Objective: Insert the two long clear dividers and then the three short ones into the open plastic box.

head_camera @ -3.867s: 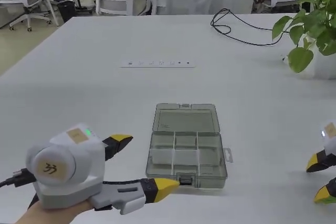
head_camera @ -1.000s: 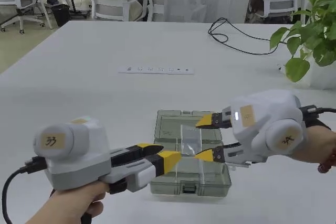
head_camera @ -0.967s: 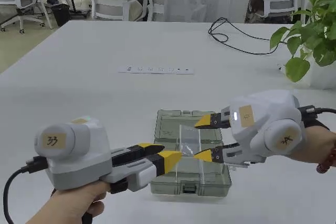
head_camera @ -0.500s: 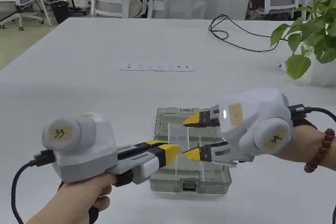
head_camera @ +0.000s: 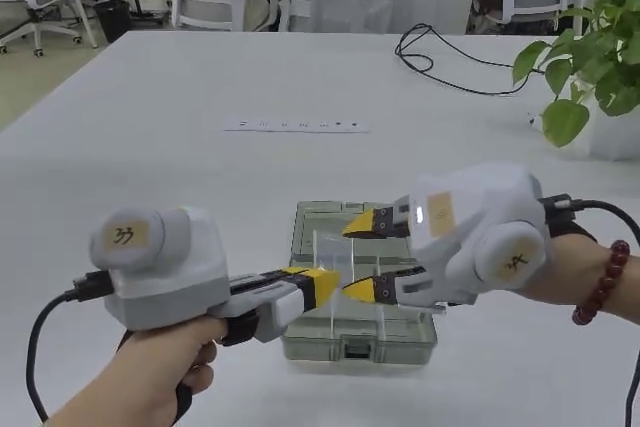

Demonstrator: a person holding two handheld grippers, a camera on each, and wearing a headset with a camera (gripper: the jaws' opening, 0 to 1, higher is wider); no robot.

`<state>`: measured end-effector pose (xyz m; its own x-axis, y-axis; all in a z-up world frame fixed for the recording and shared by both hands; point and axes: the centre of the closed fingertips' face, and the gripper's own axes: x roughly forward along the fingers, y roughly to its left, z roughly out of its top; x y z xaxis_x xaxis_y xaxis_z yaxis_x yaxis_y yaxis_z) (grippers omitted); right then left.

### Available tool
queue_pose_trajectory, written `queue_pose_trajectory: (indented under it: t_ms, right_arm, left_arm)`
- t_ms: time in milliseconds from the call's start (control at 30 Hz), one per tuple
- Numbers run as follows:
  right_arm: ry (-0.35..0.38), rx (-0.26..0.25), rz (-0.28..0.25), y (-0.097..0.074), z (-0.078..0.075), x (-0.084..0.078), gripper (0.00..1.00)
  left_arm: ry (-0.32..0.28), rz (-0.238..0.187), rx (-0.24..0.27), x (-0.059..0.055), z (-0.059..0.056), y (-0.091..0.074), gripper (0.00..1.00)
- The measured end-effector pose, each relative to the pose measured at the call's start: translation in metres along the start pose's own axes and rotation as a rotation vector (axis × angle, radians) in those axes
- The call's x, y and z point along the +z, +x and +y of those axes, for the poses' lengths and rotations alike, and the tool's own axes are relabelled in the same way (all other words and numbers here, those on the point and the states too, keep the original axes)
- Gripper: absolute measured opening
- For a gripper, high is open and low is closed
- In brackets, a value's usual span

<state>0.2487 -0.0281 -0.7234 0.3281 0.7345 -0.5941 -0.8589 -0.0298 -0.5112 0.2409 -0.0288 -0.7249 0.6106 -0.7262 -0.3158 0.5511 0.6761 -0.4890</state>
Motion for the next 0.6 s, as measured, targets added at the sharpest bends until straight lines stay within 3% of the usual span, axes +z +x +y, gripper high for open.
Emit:
queue_pose_trajectory:
  t_ms: [133,233,433,600]
  right_arm:
    - [-0.004,0.000,0.007,0.0003,0.0008,-0.0009,0.32]
    - [0.011,0.003,0.012,0.0010,0.0008,-0.0007,0.32]
    - [0.053,0.007,0.005,-0.0008,0.0019,0.0010,0.33]
    - [0.075,-0.019,-0.003,-0.0031,-0.0022,0.0023,0.35]
  left_arm:
    - [-0.072,0.014,0.002,-0.0022,0.0013,-0.0001,0.00]
    - [-0.057,0.025,0.004,-0.0016,0.0010,0.0000,0.00]
    - [-0.107,0.051,0.012,-0.0014,-0.0005,-0.0031,0.00]
    - [-0.102,0.045,0.015,0.0024,-0.0028,-0.0049,0.00]
